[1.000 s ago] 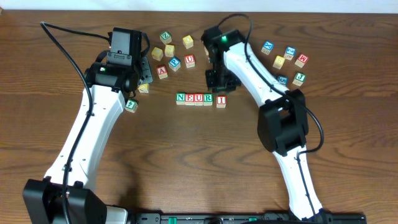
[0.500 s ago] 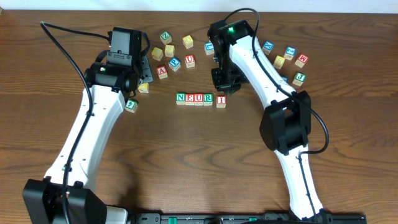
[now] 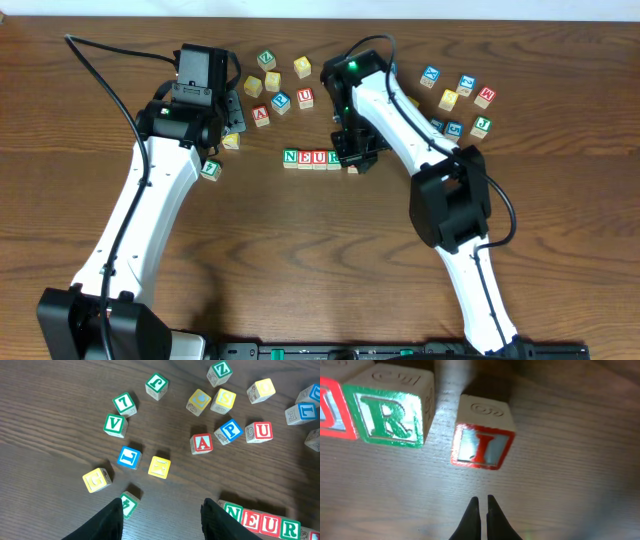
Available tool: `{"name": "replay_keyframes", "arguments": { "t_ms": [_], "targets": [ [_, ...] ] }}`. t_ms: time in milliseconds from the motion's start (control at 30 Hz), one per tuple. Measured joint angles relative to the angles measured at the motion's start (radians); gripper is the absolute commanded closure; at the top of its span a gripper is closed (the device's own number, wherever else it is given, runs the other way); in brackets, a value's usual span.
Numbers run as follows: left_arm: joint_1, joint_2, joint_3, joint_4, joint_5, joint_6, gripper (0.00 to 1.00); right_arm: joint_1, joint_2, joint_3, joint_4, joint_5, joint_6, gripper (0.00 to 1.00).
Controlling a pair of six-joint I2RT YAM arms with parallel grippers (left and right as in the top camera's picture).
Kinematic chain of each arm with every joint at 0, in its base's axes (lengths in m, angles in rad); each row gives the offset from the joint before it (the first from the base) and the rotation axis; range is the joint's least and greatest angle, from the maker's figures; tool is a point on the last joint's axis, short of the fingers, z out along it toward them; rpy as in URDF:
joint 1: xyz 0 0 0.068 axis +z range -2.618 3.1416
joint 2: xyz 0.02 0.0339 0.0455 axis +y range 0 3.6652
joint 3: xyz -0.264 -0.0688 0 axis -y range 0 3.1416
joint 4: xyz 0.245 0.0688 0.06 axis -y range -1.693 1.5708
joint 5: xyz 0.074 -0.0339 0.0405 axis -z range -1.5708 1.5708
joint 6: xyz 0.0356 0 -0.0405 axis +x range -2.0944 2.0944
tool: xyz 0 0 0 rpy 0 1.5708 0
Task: Spell out NEURIPS
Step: 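Push red I leftward against green R with the right gripper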
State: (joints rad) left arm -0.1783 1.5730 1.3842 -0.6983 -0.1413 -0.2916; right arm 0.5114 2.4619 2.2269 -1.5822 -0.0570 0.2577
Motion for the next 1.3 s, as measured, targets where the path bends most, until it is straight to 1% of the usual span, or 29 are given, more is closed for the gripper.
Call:
{"name": "replay_keyframes", "arguments": {
  "t_ms": [467,800,1167,1300],
  "targets": [
    [0.000,0.000,0.000,0.000,0.000,0.000,0.51,0.002,0.000,-0.101,0.098,0.002,-0.003,0.99],
    [0.000,0.000,0.000,0.000,0.000,0.000,0.50,0.002,0.000,-0.101,0.154,0.001,-0.003,0.99],
    [0.000,0.000,0.000,0.000,0.000,0.000,0.50,0.001,-0.002,-0.076,0.137,-0.024,-0.013,0.99],
    [0.000,0.000,0.000,0.000,0.000,0.000,0.50,-0.008,-0.044,-0.072,0.145,-0.033,-0.015,0.99]
  ]
}}
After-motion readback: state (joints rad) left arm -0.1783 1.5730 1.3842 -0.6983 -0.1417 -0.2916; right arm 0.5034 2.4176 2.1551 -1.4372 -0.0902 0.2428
